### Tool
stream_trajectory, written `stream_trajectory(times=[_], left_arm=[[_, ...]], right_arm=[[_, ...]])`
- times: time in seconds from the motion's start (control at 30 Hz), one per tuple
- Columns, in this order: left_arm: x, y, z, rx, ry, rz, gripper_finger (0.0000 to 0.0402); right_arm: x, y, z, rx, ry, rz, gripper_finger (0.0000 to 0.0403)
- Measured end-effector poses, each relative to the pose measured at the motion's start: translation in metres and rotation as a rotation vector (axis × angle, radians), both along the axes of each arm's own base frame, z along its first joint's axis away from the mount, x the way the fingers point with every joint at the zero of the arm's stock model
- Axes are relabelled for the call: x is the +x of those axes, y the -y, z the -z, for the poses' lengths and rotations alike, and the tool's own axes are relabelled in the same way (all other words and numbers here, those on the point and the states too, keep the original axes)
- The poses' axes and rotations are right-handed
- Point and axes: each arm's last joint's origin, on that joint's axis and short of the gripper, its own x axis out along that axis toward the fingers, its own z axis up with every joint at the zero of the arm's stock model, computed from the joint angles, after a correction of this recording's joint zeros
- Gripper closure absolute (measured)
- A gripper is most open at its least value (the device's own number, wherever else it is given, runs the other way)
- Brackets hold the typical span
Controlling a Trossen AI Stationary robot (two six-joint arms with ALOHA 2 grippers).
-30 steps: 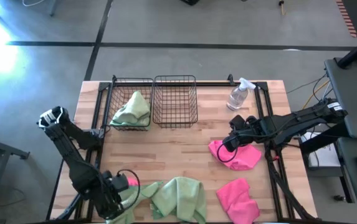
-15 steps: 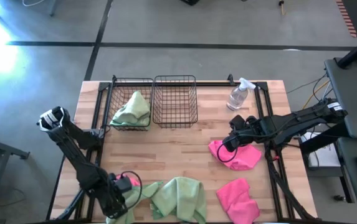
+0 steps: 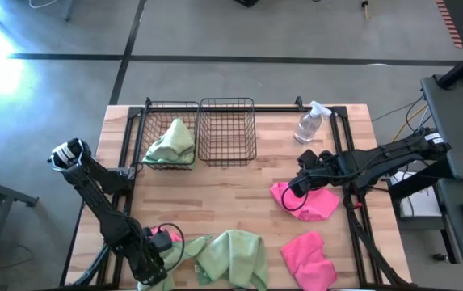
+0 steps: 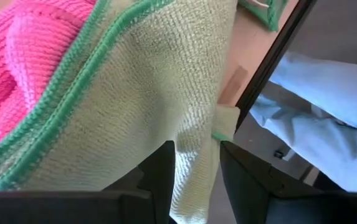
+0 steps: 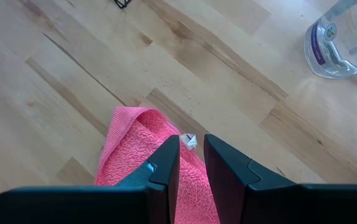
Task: Sort microfiber towel by color & place in baskets
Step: Put the green microfiber cloth into the left wire basket
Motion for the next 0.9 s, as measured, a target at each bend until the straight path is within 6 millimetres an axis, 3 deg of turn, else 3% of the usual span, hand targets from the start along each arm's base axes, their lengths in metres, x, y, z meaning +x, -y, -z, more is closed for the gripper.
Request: stream_trajectory(times=[0.27, 0.77, 0.9], left_arm=[[-0.002, -0.001, 0.007, 0.022, -0.01, 0.009, 0.0283], [0.008, 0.021, 0.056, 0.01, -0.145, 0.056, 0.0279], [0.009, 0.024, 0.059, 0.004, -0.18, 0.064, 0.0285]], right_arm=[[0.0, 0.0, 0.0, 0.001, 0.004, 0.001, 0.0335], [0.002, 0.0, -0.001, 0.004, 0.019, -0.001, 0.0335], [0.002, 0.0, -0.001, 0.004, 0.018, -0.001, 0.0335]])
